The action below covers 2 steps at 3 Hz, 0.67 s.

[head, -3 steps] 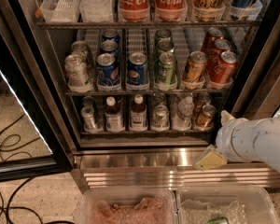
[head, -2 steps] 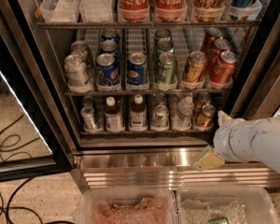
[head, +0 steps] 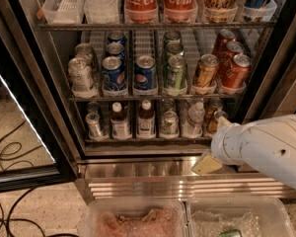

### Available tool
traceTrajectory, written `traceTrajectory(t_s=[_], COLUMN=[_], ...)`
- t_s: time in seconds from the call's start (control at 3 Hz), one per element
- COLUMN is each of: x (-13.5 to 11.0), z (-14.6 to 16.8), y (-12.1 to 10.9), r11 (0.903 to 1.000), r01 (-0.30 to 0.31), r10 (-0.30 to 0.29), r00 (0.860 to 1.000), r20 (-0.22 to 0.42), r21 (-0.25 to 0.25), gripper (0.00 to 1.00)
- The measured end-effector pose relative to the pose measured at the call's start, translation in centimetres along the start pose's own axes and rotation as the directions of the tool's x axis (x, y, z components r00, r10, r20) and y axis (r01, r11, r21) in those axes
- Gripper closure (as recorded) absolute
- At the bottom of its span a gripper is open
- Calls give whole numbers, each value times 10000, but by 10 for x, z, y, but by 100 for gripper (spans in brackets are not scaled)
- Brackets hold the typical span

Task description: Pick orange can from bottom shelf of fridge

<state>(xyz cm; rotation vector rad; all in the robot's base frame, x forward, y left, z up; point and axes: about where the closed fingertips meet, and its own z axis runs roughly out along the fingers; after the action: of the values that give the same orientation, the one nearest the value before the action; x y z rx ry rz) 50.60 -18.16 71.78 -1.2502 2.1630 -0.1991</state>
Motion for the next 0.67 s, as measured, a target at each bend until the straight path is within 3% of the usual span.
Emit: traceTrajectory(t_s=[0.33,0.67], x=[3,9], z=[0,15], y=[0,-11], r11=[9999,9991], r01=[-19,-407], r10=[19,399], r00=[10000,9971], r20=[48,641], r21=[99,111], gripper=[0,0])
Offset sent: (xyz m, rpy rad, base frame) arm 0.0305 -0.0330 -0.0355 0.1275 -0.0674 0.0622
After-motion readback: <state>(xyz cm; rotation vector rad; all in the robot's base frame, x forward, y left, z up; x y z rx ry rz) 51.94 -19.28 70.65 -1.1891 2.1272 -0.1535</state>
